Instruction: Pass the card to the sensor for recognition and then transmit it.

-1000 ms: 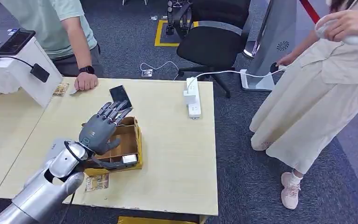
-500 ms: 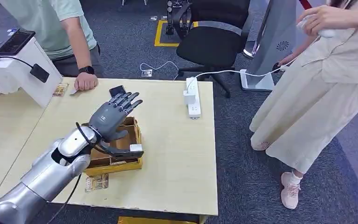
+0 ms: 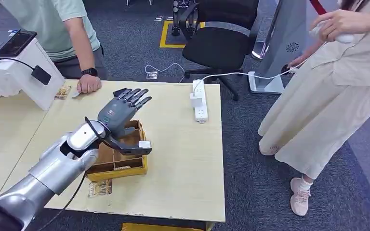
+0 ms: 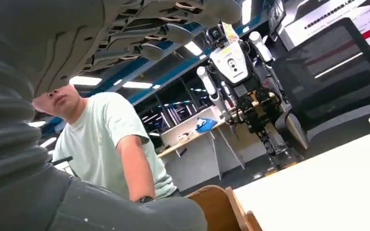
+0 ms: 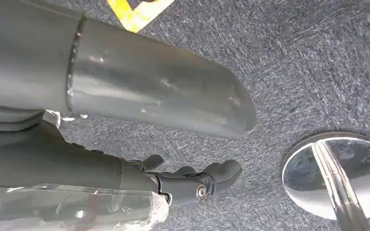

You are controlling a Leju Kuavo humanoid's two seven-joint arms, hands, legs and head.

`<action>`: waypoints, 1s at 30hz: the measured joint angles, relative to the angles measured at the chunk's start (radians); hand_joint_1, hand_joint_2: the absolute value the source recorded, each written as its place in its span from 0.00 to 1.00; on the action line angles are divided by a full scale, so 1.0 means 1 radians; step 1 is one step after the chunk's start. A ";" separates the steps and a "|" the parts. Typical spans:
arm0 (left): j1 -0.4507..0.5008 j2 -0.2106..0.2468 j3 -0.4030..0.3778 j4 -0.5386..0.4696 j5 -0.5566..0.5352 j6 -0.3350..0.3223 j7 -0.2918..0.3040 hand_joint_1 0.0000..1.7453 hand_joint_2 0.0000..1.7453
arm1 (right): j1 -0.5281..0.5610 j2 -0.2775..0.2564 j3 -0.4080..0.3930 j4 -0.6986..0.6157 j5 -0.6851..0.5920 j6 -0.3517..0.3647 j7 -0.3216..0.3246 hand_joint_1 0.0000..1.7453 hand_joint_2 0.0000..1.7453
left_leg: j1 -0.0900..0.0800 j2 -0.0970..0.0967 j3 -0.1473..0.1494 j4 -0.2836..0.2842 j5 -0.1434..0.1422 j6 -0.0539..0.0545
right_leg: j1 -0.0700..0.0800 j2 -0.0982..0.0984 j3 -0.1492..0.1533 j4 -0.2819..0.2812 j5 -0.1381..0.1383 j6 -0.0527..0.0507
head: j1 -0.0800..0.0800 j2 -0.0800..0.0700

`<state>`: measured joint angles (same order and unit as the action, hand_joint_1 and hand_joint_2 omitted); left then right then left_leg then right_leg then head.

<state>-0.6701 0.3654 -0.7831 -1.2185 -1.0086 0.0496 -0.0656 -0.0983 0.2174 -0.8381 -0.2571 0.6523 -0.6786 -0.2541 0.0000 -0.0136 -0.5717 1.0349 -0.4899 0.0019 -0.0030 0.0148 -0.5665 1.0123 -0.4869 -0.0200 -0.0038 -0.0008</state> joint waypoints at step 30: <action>-0.008 0.152 -0.048 -0.016 0.103 -0.047 0.024 0.00 1.00 | 0.002 0.000 -0.006 0.000 -0.028 -0.001 -0.021 0.00 0.00 | 0.000 0.000 0.000 0.000 0.000 0.000 | 0.000 0.000 0.000 0.001 0.000 0.000 | 0.000 0.000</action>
<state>-0.6779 0.5173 -0.8309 -1.2341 -0.9052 0.0030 -0.0420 -0.0963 0.2171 -0.8442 -0.2575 0.6245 -0.6798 -0.2750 0.0002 -0.0135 -0.5718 1.0345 -0.4899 0.0018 -0.0028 0.0151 -0.5664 1.0128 -0.4871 -0.0202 -0.0038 -0.0011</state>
